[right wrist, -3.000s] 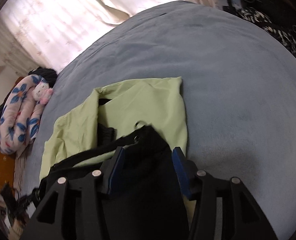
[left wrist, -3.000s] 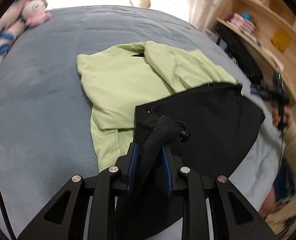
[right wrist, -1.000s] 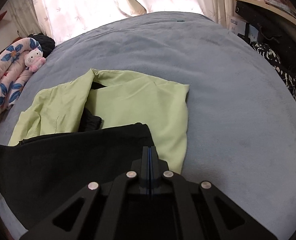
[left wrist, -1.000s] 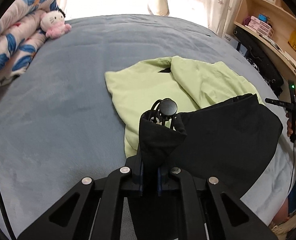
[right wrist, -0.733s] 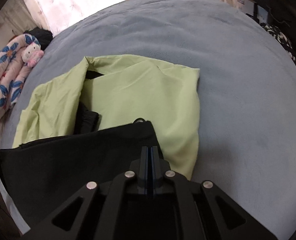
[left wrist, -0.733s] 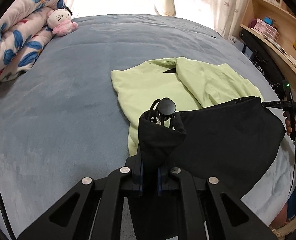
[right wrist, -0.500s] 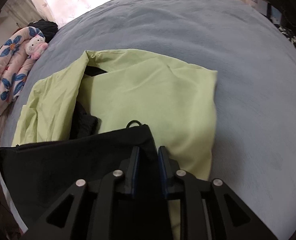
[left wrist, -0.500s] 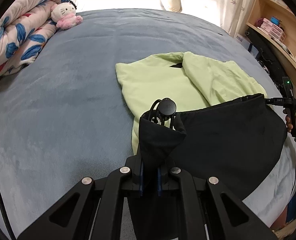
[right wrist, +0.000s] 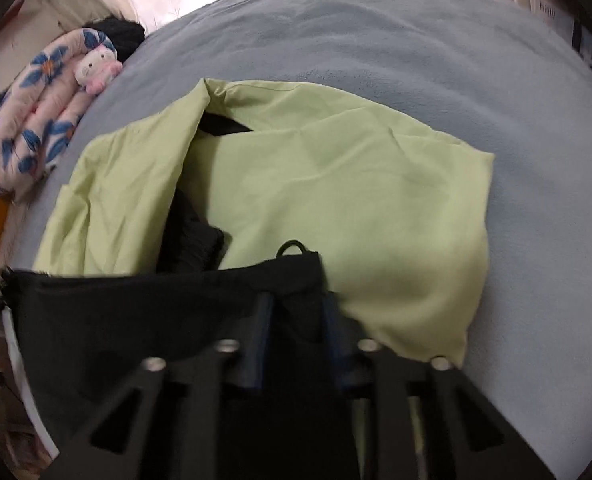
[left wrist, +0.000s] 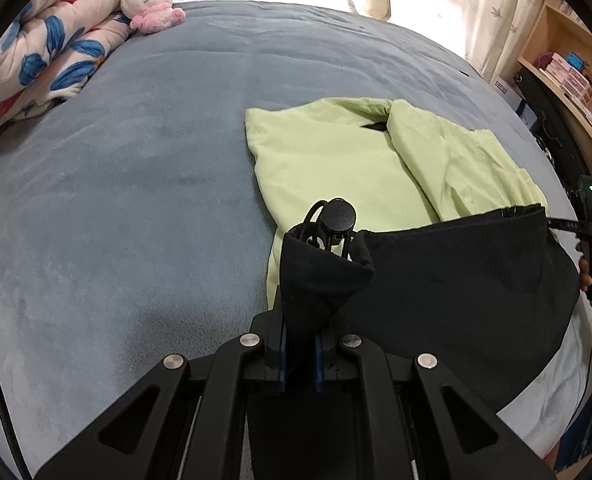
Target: Fold large clothes
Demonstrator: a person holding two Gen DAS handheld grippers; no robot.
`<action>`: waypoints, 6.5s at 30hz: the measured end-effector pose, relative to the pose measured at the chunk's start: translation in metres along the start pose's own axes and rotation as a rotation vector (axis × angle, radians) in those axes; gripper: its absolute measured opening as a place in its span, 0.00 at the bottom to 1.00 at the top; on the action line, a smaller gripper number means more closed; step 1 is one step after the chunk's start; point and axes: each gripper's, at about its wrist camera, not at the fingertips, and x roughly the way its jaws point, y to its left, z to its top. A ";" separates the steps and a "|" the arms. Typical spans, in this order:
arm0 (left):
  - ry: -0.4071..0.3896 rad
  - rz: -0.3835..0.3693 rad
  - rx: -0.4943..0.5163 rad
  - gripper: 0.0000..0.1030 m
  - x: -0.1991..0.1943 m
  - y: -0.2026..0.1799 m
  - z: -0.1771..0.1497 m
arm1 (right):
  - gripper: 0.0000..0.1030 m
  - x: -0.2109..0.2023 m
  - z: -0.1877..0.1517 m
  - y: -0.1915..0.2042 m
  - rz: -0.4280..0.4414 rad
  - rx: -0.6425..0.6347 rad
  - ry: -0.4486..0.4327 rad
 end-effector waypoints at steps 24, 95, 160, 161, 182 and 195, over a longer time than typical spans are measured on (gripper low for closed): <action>-0.200 0.155 -0.005 0.07 0.060 -0.044 0.175 | 0.09 -0.068 0.091 -0.005 -0.278 0.192 -0.430; -0.137 0.231 -0.222 0.74 -0.011 -0.082 0.008 | 0.17 -0.096 -0.084 0.104 -0.222 0.296 -0.377; -0.503 -0.062 -0.226 0.07 0.006 -0.128 0.032 | 0.13 0.077 -0.008 0.201 -0.101 0.031 -0.196; -0.513 -0.063 -0.206 0.07 0.003 -0.137 0.037 | 0.13 0.076 -0.008 0.197 -0.079 0.044 -0.193; -0.237 -0.050 0.644 0.09 0.096 -0.459 0.023 | 0.13 -0.091 -0.113 -0.033 -0.155 0.580 -0.414; -0.135 -0.249 0.663 0.56 0.084 -0.457 -0.003 | 0.13 -0.081 -0.132 -0.059 -0.074 0.643 -0.438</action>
